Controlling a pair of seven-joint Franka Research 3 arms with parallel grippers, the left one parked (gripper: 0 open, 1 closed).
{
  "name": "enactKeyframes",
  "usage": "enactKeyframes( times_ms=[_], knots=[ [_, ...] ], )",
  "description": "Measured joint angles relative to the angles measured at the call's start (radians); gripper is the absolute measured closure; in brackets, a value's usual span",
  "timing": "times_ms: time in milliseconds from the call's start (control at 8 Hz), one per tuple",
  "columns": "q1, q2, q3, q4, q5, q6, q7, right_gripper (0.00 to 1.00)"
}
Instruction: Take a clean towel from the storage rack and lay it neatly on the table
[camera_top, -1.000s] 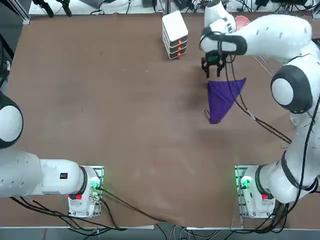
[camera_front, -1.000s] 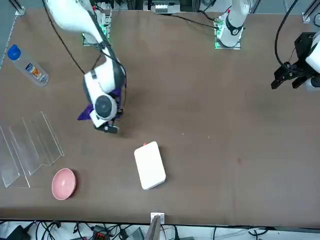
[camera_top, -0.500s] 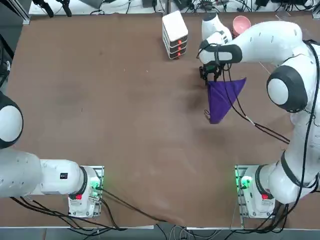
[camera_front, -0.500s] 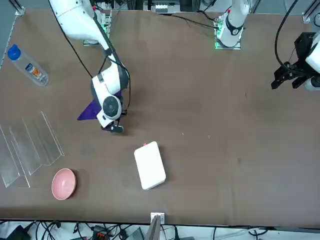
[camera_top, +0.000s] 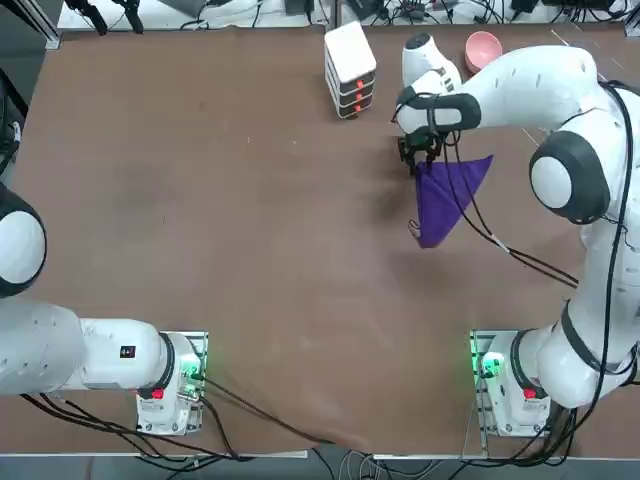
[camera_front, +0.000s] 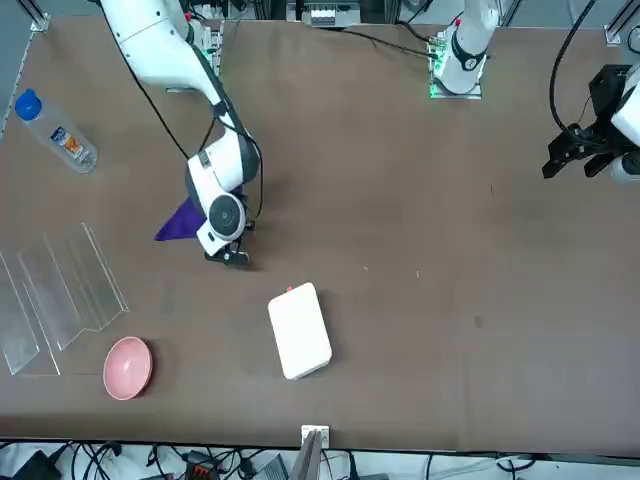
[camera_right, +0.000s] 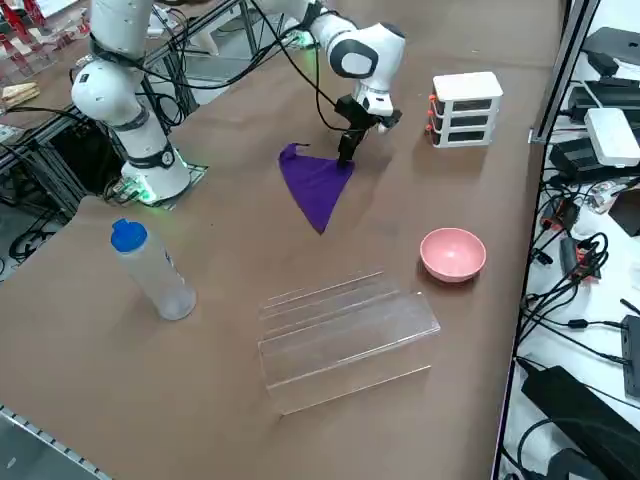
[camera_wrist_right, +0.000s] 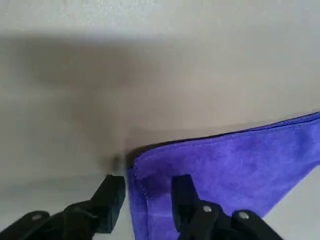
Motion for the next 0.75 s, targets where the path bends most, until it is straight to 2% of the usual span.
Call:
enactKeyframes(
  times_ms=[750],
  knots=[
    [-0.001, -0.004, -0.004, 0.000, 0.000, -0.009, -0.008, 0.46]
  ],
)
